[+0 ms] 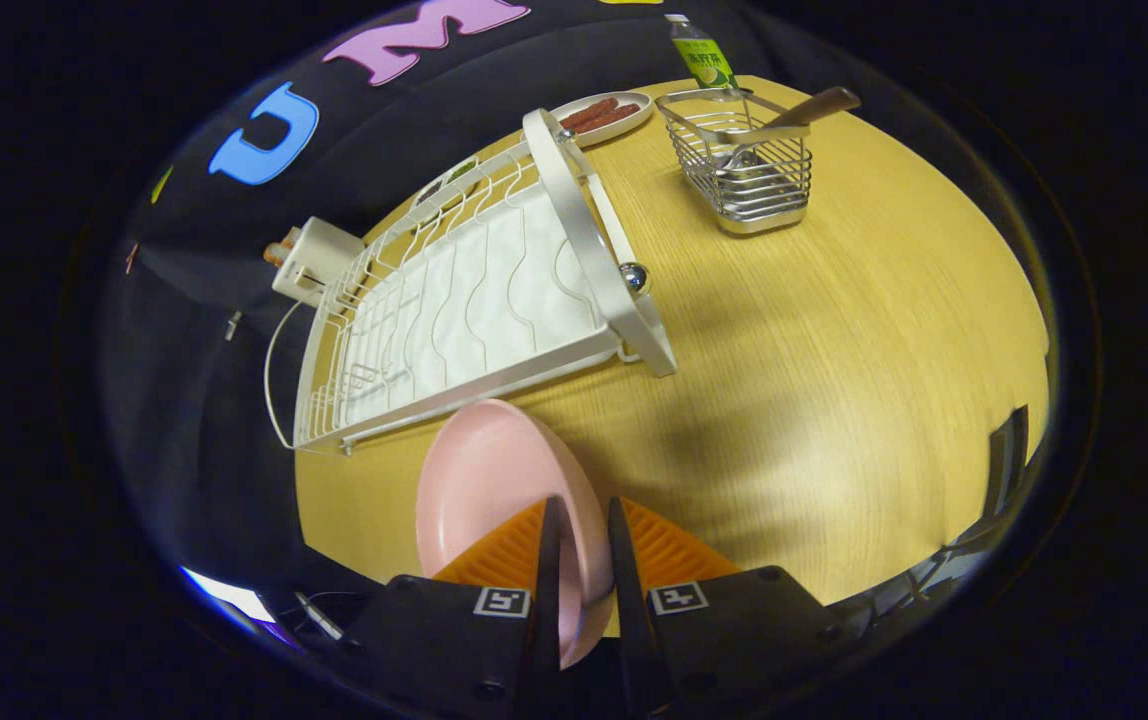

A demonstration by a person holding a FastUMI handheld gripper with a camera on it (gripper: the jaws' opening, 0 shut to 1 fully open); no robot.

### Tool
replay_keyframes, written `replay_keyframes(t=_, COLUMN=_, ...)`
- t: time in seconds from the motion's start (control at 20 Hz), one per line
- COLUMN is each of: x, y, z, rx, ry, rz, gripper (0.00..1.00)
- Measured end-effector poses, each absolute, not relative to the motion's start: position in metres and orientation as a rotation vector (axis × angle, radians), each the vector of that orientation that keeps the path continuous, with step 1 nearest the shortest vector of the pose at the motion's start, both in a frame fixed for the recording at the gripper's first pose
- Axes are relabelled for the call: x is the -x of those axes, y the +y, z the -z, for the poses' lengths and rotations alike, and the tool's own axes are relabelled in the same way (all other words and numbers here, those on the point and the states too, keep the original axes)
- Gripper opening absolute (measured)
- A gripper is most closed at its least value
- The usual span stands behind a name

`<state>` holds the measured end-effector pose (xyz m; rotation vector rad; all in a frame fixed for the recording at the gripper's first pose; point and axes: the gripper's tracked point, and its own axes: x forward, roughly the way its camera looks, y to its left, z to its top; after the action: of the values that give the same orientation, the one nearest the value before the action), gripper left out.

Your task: Take the plate from the dish rack, then take the spoon from the basket and place it into the plate.

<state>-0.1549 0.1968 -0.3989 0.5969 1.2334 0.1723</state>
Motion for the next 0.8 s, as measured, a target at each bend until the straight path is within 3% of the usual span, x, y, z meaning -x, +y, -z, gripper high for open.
replay_keyframes(t=0.1, x=0.156, y=0.199, z=0.399, rx=-0.595, ry=1.239, rz=-0.182, gripper=0.29)
replay_keyframes(t=0.3, x=0.151, y=0.19, z=0.389, rx=-0.542, ry=1.193, rz=-0.214, gripper=0.41)
replay_keyframes(t=0.45, x=0.142, y=0.17, z=0.37, rx=-0.495, ry=1.107, rz=-0.233, gripper=0.58)
replay_keyframes(t=0.8, x=0.086, y=0.067, z=0.298, rx=-0.334, ry=0.766, rz=-0.151, gripper=0.64)
